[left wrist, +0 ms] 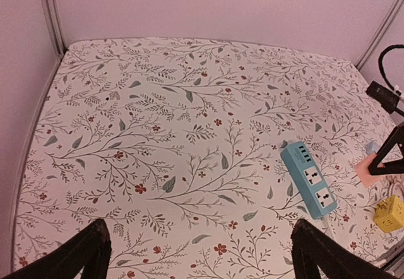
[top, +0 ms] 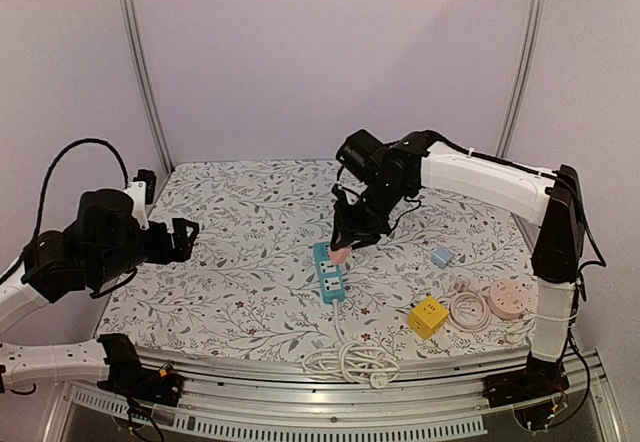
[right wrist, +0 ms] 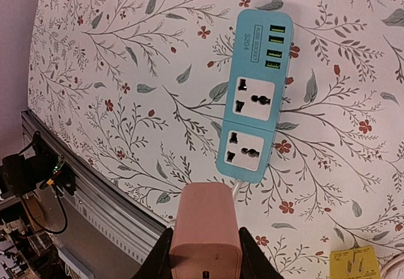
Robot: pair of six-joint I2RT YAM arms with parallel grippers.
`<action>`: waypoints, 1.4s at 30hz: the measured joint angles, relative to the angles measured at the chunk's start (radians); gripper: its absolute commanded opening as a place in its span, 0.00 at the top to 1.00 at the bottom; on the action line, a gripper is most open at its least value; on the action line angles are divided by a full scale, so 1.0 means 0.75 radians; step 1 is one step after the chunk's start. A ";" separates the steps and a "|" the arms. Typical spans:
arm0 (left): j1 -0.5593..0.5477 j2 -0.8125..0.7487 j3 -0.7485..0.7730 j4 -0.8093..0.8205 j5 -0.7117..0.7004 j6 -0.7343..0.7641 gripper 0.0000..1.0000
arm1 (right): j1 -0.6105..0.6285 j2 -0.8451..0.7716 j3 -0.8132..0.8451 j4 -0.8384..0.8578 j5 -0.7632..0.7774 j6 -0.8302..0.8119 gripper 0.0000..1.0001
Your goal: Insert the plug
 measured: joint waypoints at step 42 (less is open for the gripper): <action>-0.013 -0.062 -0.063 -0.087 -0.040 -0.034 0.01 | 0.056 0.253 0.093 -0.057 0.023 0.026 1.00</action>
